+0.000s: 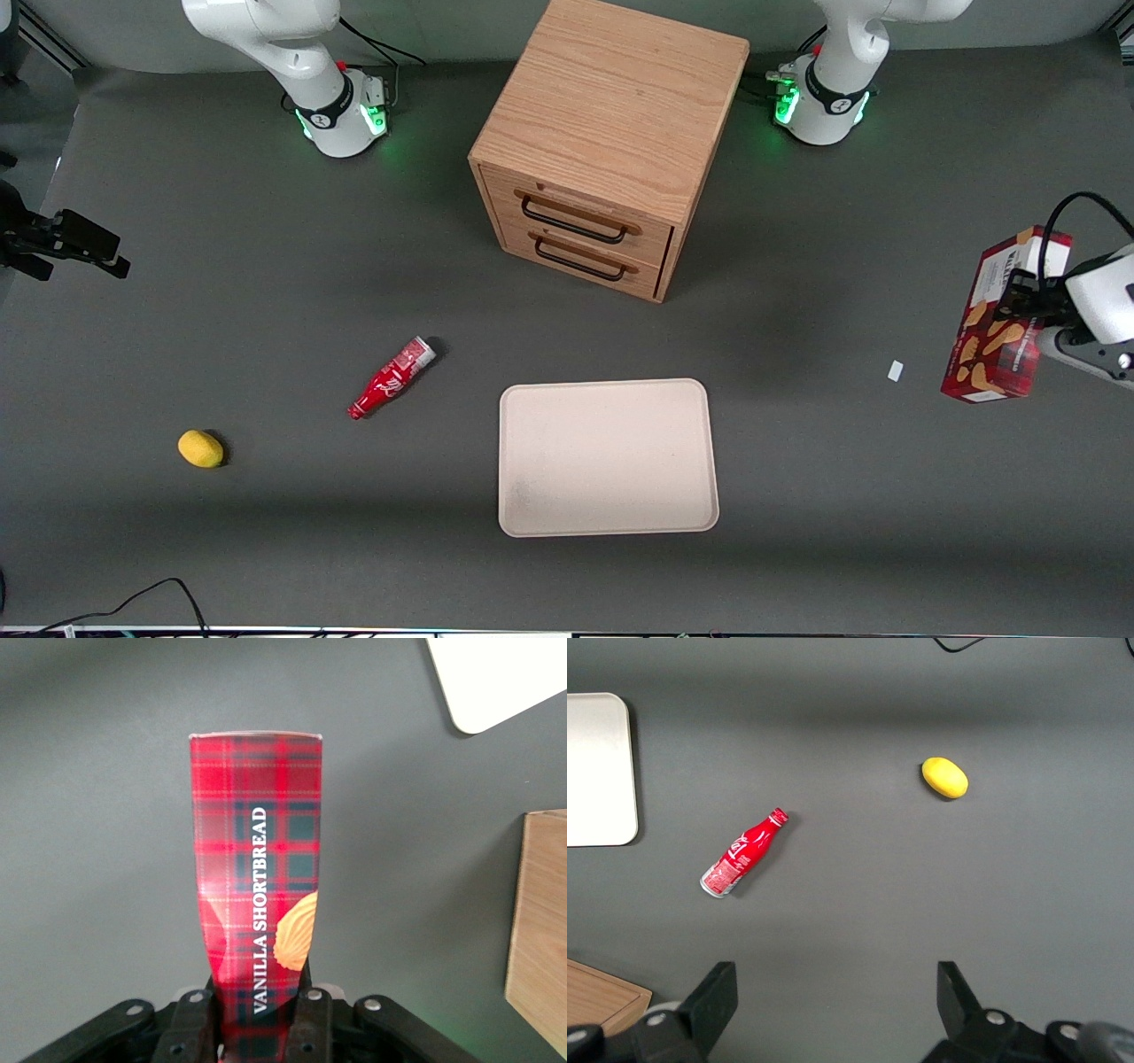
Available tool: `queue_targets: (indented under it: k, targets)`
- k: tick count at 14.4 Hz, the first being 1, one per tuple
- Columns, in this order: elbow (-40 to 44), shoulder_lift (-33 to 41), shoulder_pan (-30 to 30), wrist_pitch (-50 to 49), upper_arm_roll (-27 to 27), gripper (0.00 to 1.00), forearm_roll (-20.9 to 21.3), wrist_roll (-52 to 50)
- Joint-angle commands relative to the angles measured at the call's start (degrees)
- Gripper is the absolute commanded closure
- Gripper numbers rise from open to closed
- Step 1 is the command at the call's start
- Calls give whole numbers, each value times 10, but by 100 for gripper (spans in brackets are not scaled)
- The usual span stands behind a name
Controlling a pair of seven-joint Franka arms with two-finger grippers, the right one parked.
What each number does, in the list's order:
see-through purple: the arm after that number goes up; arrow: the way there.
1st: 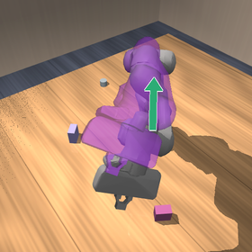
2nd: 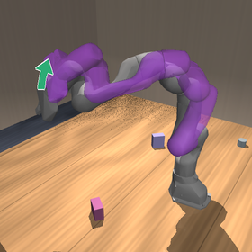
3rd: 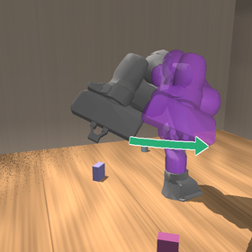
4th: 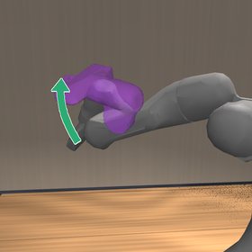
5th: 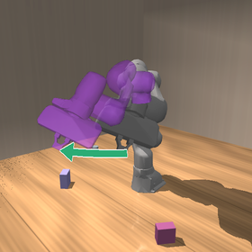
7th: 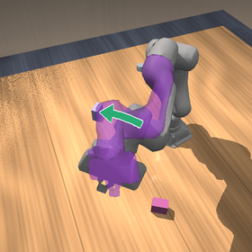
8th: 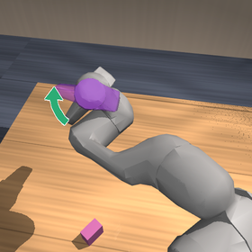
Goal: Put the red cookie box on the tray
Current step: 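Lift the cookie box and carry it toward the cream tray, then lower the cookie box onto the tray's rim area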
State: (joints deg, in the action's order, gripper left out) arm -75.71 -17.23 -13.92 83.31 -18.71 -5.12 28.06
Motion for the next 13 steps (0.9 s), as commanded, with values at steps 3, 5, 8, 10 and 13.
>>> queue_targets:
  k: [3,5,8,10,13]
  targets:
    - [114,-87,-8,-20,73,100,-2,-156]
    - [181,-146,-8,-14,133,100,-2,-258]
    - [240,-214,-35,32,184,100,-1,-375]
    - [242,-249,-75,105,184,100,-1,-440]
    - [244,-306,-105,201,185,100,1,-484]
